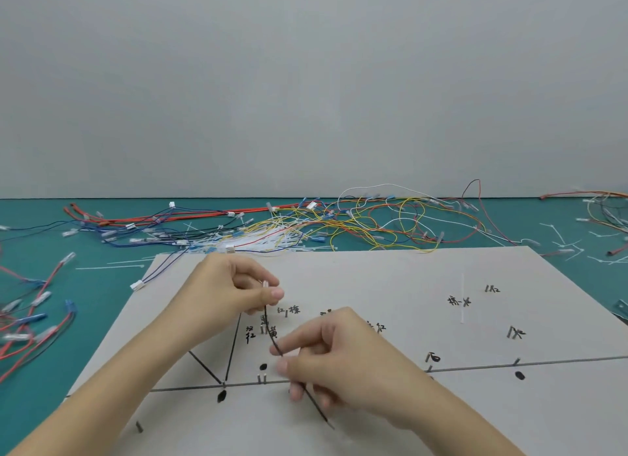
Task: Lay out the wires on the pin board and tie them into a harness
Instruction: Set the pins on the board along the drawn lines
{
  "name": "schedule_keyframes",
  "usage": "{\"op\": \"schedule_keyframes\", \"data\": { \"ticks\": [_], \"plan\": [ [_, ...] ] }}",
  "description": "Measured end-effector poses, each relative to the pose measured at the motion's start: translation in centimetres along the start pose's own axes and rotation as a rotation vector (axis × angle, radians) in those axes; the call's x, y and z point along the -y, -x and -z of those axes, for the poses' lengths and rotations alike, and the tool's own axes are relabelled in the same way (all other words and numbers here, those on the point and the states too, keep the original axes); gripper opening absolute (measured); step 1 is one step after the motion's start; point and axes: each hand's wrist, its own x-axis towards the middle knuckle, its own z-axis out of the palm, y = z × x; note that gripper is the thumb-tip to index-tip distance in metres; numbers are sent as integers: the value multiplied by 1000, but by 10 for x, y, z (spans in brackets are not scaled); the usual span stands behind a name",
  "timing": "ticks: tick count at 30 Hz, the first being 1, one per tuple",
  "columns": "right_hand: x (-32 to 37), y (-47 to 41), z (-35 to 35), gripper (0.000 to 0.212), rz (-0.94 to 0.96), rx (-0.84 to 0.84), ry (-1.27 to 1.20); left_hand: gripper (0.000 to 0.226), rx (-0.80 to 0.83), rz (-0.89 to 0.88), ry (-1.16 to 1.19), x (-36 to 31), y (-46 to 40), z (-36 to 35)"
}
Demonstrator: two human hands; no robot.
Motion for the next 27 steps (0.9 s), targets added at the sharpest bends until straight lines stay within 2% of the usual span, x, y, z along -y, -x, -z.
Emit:
{"op": "schedule_keyframes", "data": {
  "ticks": [2,5,10,14,18,27],
  "plan": [
    [-5,1,-12,19,46,-66,167,9,53,39,29,4,0,-1],
    [-11,2,-27,19,138,-145,441,12,94,26,-53,9,2,-6],
    [-12,2,-35,29,272,-156,771,16,15,-84,-186,13,6,-7],
    [-14,3,-36,25,293,-126,839,15,-22,-96,-171,15,6,-8],
    [-16,5,-36,24,332,-115,854,10,30,-60,-212,17,6,-9],
    [-21,3,-42,25,377,-164,806,19,46,-48,-179,22,3,-8]
  ]
}}
